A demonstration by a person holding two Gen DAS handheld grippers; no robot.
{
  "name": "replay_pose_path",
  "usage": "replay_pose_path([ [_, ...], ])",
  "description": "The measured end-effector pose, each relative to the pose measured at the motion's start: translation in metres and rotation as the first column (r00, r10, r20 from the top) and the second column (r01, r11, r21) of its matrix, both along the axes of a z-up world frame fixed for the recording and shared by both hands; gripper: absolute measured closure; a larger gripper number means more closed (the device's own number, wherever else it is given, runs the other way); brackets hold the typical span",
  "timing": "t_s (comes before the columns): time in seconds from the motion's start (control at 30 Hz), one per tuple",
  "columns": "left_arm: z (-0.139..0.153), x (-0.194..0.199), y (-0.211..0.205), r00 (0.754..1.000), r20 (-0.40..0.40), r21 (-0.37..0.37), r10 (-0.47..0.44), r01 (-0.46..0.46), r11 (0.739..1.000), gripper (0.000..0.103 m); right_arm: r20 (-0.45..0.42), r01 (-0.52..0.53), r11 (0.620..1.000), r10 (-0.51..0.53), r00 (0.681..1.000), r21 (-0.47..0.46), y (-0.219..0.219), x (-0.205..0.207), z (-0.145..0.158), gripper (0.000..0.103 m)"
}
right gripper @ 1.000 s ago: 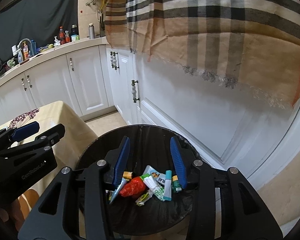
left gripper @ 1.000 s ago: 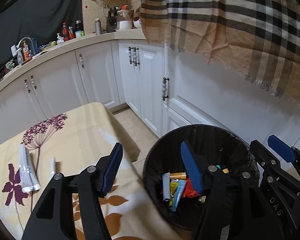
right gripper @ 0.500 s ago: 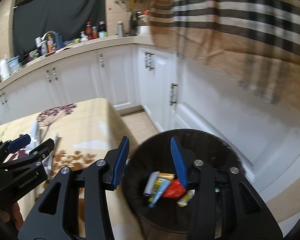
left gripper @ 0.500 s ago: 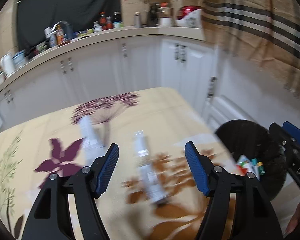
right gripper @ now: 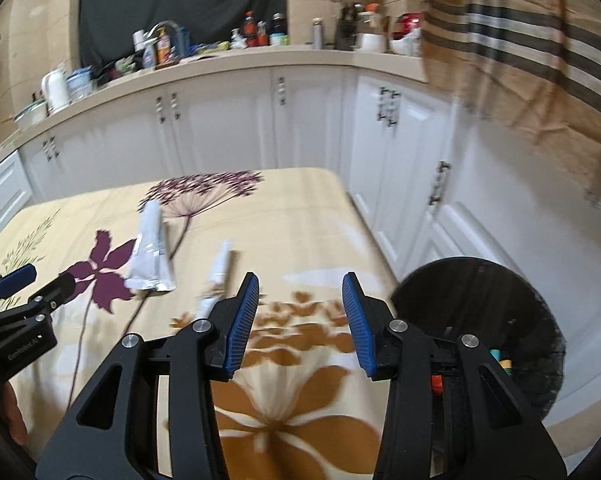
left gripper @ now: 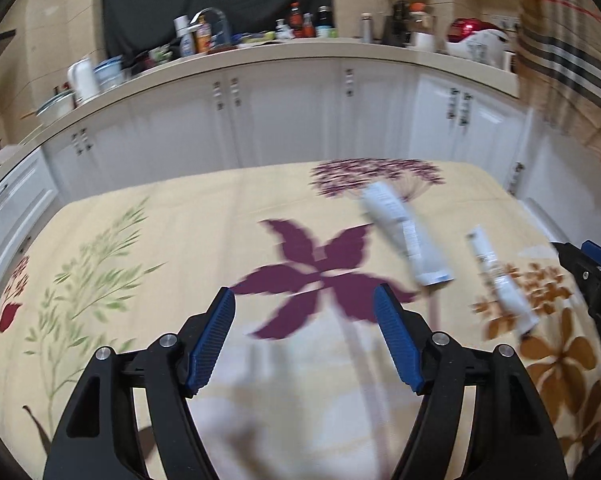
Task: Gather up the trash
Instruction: 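Move both open tools back over the remaining table items, then grasp the white tube tied with string with the right tool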
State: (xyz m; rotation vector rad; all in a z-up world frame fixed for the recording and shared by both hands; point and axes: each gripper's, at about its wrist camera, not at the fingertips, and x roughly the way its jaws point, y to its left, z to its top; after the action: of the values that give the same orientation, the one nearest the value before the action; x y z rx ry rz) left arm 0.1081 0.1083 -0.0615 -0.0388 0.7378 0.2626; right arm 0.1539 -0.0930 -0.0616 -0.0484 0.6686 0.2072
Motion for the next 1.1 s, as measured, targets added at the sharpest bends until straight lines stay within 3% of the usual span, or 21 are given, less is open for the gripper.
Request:
replay_pose_path([
  [0.23, -0.004, -0.018, 0.042, 0.997, -0.013, -0.011, 0.076, -0.076, 0.997, 0.033, -0.079, -0.057, 0.998, 0.055, 0.995, -0.016, 0.037, 0.01, -0.011, 0.061],
  [0.5, -0.007, -0.025, 0.063, 0.995, -0.022, -0.046, 0.098, -0.099, 0.994, 0.033, -0.162, -0.074, 0.995, 0.063, 0.985, -0.062, 0.054, 0.019, -0.025, 0.061],
  [0.57, -0.006, -0.025, 0.063, 0.995, -0.025, -0.049, 0.093, -0.094, 0.994, 0.033, -0.182, -0.078, 0.995, 0.065, 0.981, -0.065, 0.055, 0.02, -0.029, 0.064],
  [0.73, -0.008, -0.022, 0.061, 0.996, -0.041, -0.053, 0.077, -0.079, 0.995, 0.033, -0.199, -0.094, 0.993, 0.077, 0.977, -0.075, 0.056, 0.021, -0.031, 0.086],
  [1.1, -0.007, -0.003, 0.022, 0.999, -0.05, -0.072, -0.007, 0.004, 0.997, 0.032, -0.165, -0.094, 0.995, 0.086, 0.982, -0.043, 0.045, 0.028, -0.024, 0.087],
])
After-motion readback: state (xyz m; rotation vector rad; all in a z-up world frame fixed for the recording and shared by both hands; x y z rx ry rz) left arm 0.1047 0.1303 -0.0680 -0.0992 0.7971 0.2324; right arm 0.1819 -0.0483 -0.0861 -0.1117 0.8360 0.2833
